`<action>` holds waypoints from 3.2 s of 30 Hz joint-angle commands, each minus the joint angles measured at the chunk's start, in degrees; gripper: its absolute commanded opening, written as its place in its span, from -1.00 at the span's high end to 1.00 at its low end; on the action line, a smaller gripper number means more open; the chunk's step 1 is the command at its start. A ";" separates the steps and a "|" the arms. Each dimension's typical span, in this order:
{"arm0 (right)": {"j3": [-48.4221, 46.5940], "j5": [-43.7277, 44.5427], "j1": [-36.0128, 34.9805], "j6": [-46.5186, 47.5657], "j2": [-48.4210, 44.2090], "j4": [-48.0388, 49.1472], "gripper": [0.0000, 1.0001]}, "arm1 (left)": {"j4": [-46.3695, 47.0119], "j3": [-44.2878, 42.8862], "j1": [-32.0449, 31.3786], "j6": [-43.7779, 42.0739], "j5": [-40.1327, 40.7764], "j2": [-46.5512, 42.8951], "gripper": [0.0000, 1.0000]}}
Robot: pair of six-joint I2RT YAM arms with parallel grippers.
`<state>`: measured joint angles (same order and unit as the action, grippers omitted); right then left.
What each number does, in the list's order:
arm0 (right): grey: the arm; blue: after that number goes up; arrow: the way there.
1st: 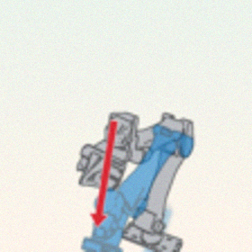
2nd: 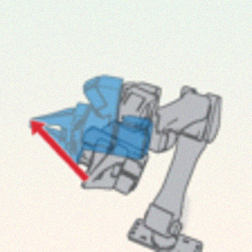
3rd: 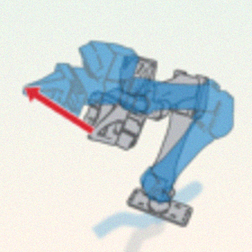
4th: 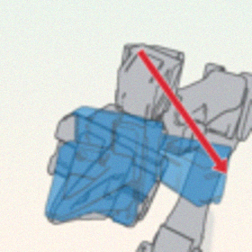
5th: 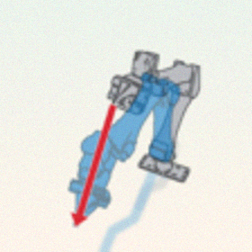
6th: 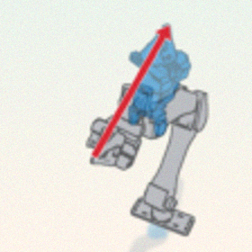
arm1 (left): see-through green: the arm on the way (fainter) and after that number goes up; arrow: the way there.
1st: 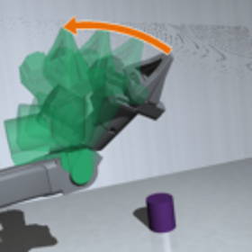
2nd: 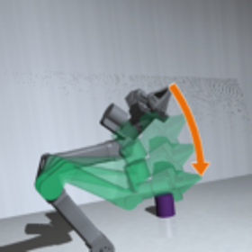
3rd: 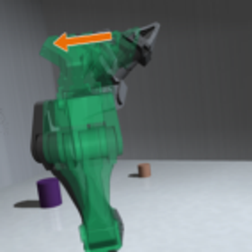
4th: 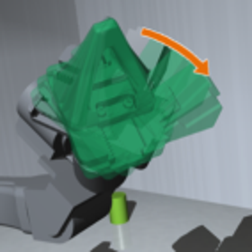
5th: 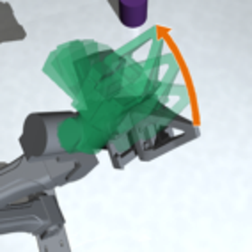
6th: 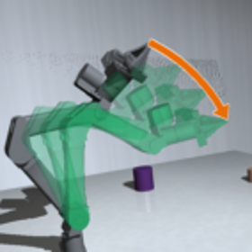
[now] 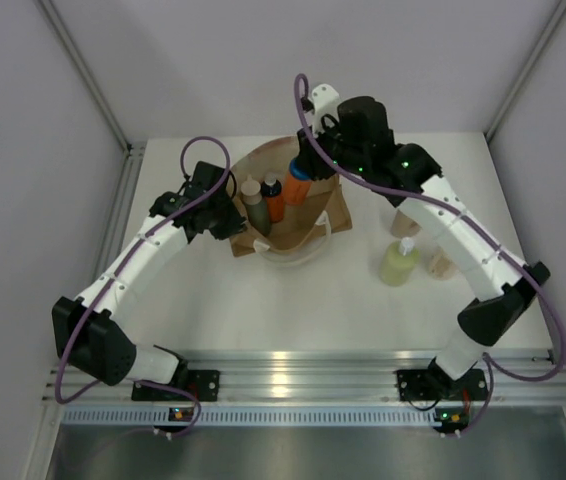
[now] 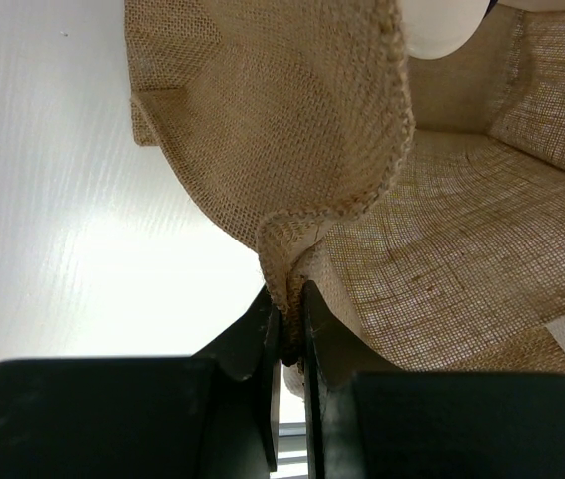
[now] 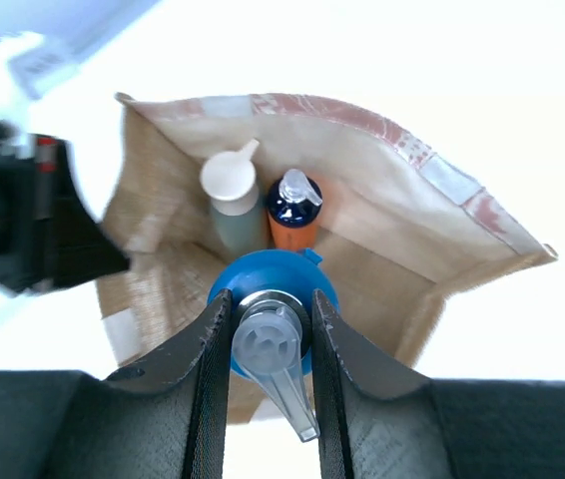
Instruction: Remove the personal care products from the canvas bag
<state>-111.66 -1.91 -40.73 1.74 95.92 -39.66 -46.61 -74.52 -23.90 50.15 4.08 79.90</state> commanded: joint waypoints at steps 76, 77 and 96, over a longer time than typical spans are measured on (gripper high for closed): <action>25.84 -1.34 -1.45 -14.83 -11.67 22.35 -0.31 | -2.61 -0.36 2.89 -2.43 2.25 1.84 1.00; 25.79 -0.99 -1.46 -14.83 -11.63 22.26 -0.31 | -2.61 -0.36 2.89 -2.43 2.25 1.84 1.00; -3.56 -2.93 -0.49 -4.65 19.47 17.43 -0.22 | -2.78 -0.71 3.77 -3.30 -0.38 2.19 1.00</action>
<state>-110.83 -3.97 -41.34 -6.92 113.71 -21.12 -46.74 -74.81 -21.65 48.01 2.48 81.73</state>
